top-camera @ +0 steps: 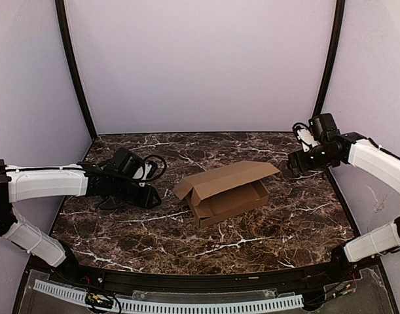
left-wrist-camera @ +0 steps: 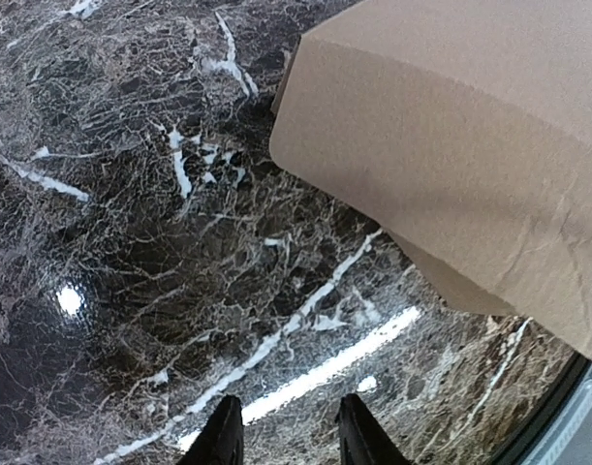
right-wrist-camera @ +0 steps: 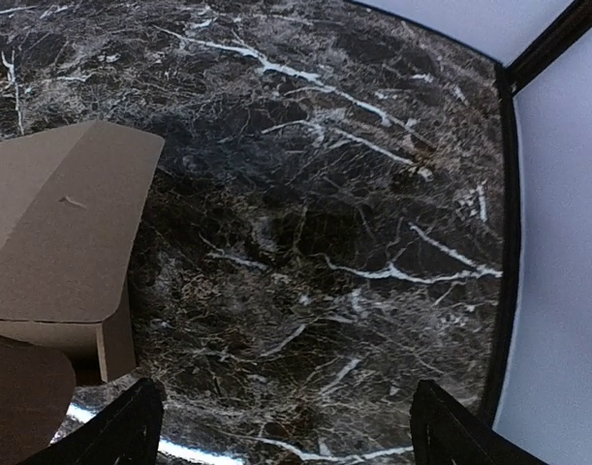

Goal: Fold the paper box

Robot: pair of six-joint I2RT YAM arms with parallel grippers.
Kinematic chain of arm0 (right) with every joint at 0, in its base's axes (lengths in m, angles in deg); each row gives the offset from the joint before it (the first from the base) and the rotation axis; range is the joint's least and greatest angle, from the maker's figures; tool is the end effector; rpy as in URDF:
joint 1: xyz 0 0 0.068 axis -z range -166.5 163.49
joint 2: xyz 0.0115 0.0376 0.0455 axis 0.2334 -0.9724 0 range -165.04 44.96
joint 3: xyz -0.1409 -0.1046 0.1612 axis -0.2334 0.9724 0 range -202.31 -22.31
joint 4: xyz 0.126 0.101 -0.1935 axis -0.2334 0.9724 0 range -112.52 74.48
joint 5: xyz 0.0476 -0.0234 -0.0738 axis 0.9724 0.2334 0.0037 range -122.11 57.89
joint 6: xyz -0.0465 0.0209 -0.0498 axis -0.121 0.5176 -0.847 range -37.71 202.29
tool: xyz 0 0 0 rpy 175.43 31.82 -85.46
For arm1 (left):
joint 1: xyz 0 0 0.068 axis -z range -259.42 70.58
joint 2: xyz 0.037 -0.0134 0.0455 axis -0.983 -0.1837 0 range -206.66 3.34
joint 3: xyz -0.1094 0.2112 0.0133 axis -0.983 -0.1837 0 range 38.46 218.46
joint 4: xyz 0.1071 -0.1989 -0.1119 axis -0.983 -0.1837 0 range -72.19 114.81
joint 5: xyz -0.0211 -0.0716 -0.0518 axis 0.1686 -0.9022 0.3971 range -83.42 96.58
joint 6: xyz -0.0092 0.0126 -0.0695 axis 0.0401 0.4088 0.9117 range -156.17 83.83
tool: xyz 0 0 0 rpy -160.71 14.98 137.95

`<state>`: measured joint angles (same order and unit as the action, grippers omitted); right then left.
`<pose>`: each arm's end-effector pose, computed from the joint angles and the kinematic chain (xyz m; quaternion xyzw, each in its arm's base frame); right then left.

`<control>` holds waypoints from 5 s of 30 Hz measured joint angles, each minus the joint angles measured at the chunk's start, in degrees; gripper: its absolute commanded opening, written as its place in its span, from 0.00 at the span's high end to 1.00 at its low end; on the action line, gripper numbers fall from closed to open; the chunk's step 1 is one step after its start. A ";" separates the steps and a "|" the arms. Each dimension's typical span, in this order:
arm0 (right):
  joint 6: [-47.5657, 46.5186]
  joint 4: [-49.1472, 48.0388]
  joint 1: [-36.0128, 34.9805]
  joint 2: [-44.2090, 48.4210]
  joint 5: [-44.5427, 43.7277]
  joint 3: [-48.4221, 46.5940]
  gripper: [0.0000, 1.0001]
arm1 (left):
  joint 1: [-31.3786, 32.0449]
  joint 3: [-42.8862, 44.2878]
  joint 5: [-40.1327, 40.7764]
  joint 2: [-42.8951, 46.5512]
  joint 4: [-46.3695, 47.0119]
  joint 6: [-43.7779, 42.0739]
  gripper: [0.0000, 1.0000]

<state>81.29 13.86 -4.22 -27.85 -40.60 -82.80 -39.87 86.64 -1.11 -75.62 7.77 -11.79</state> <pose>0.2712 0.0776 0.2408 -0.1260 0.9250 -0.0174 0.3581 0.2244 -0.1955 0.1708 0.1468 0.9196 -0.2431 0.2715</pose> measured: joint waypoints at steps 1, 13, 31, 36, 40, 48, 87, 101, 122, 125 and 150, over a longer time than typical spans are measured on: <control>0.76 -1.09 1.51 -0.26 1.51 1.66 0.11 | 1.31 -0.04 1.77 -0.70 -0.44 -0.98 0.62; 4.76 -12.63 8.48 -1.55 16.61 10.40 0.11 | 10.64 -13.51 11.89 1.95 17.44 -9.27 0.56; 6.51 -15.91 9.11 0.81 22.01 13.05 0.10 | 17.70 -19.58 22.36 -2.36 54.12 -25.68 0.44; 6.99 -15.87 9.11 1.84 22.51 13.05 0.10 | 18.01 -19.71 22.36 -3.48 58.27 -27.47 0.46; 7.15 -15.85 9.11 2.51 22.71 13.05 0.10 | 18.08 -19.69 22.36 -5.16 60.43 -28.09 0.52; 7.10 -15.58 9.11 5.38 22.84 13.05 0.11 | 18.23 -18.75 22.71 -7.08 61.46 -29.24 0.80; -3.28 -19.43 0.04 28.63 31.54 23.23 0.24 | 17.42 -4.02 27.06 -1.95 38.10 -28.41 0.99; -21.16 -19.71 -1.38 18.01 20.15 15.76 0.26 | 16.46 -2.14 23.34 -2.03 34.49 -24.11 0.99; -23.34 -15.12 -1.38 12.76 25.55 11.82 0.77 | 13.88 -2.69 20.35 -0.79 33.97 -23.23 0.99; -21.81 -15.17 -1.44 13.42 26.27 12.24 0.81 | 13.68 -2.69 20.00 -0.79 33.97 -22.40 0.99; -2.99 -18.29 -14.80 13.84 8.41 12.37 1.00 | 12.39 6.97 17.73 -5.11 24.50 -11.63 0.99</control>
<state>78.30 -4.43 -19.02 -14.02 -32.18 -70.42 -27.47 93.61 16.62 -80.73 32.27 -23.42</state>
